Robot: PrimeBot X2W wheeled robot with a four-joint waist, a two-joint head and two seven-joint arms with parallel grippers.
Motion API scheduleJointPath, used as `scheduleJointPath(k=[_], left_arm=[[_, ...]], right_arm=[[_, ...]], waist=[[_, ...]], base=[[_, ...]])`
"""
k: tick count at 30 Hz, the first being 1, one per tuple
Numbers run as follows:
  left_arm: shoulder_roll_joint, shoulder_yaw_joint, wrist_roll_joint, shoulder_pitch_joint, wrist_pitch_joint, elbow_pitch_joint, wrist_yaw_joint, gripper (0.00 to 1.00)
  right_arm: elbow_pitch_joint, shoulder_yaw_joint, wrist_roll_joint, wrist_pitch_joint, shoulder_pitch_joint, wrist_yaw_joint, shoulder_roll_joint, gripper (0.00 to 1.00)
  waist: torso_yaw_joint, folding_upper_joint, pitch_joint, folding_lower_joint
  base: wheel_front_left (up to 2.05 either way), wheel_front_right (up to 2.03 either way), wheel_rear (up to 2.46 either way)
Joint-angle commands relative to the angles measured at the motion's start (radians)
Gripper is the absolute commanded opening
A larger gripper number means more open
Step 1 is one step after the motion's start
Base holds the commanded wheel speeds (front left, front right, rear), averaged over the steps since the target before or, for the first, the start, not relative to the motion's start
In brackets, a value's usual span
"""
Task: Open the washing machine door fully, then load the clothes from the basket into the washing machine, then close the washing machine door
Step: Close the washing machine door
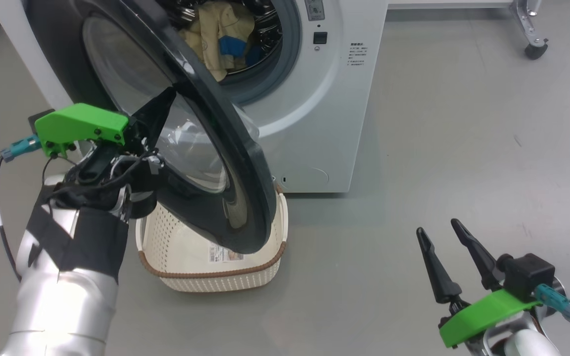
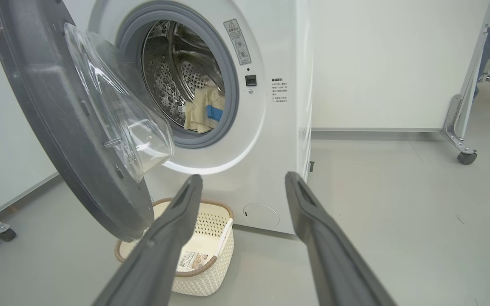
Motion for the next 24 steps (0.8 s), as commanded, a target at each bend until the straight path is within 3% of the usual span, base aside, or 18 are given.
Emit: scheduleJointPath(k=[1, 24], left_arm=[[0.018, 0.014, -0.008, -0.072, -0.003, -0.032, -0.014, 0.0], [0.018, -0.096, -0.116, -0.146, -0.08, 0.143, -0.122, 0.0]], right_arm=[[-0.028, 0.019, 0.005, -0.006, -0.026, -0.003, -0.021, 1.0], [-0.021, 0.035, 0.008, -0.006, -0.031, -0.003, -0.015, 1.0]], waist=[[-0.002, 0.0, -0.001, 0.0], [-0.042, 0.0, -0.01, 0.0]], base=[[0.0, 0.0, 0.0], [0.0, 0.0, 0.0]])
